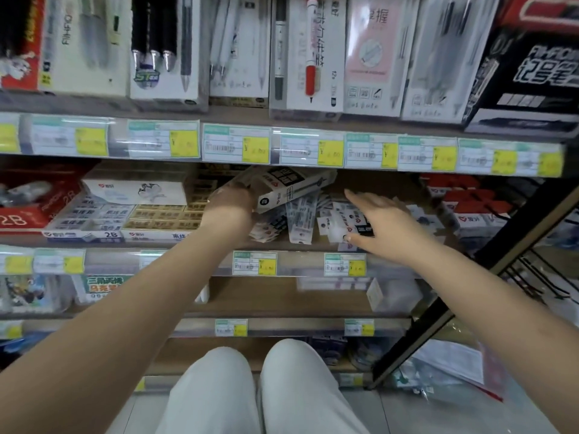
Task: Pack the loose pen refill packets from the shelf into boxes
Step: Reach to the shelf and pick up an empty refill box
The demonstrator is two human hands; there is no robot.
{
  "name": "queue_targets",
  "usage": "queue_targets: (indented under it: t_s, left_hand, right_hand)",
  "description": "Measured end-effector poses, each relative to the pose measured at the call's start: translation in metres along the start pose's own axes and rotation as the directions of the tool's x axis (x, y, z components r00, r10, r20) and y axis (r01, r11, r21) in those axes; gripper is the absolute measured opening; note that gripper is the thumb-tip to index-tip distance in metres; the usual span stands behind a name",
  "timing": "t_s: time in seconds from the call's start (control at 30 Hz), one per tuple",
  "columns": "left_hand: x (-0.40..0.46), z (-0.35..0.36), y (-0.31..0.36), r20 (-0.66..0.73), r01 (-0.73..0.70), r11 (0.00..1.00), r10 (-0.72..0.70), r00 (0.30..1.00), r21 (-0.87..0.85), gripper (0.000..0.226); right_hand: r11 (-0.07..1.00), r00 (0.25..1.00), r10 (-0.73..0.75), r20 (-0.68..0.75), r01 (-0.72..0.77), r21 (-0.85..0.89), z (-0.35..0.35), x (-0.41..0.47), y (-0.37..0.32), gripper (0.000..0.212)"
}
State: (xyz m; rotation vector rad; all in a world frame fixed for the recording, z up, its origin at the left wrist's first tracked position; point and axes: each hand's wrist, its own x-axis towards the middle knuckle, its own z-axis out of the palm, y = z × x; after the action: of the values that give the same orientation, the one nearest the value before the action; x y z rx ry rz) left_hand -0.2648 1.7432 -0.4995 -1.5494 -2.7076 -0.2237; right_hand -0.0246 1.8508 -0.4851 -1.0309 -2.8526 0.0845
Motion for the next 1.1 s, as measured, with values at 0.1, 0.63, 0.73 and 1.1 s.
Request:
queue_targets:
  t_s: [0.1,0.63,0.73,1.1]
  left_hand:
    - [0.004,0.001,-0.001,0.017,0.012,0.998,-0.013,1.0,0.069,0.023]
    - [-0.046,0.007,-0.004,-0.607,-0.52,0.851,0.375,0.701,-0.075,0.006]
    - [-0.049,0.008,-0.003,-0.584,-0.524,0.849,0.392,0.711,-0.068,0.004]
    - [-0.075,0.007,-0.008,-0.644,-0.631,0.77,0.531,0.55,0.097,0.009]
  right_hand:
    - [1.0,1.0,-0.014,0.004,0.014,0.02,0.005,0.002,-0.004,0.08]
    - [1.0,0.989,0.018,-0.148,-0.018,-0.002,0.005,0.031,-0.047,0.096]
    - [0.998,0.986,-0.002,-0.168,-0.007,-0.056,-0.002,0.047,-0.056,0.087]
    - [0.99,0.855,-0.131,-0.502,0.084,-0.116,0.005,0.022,-0.056,0.069]
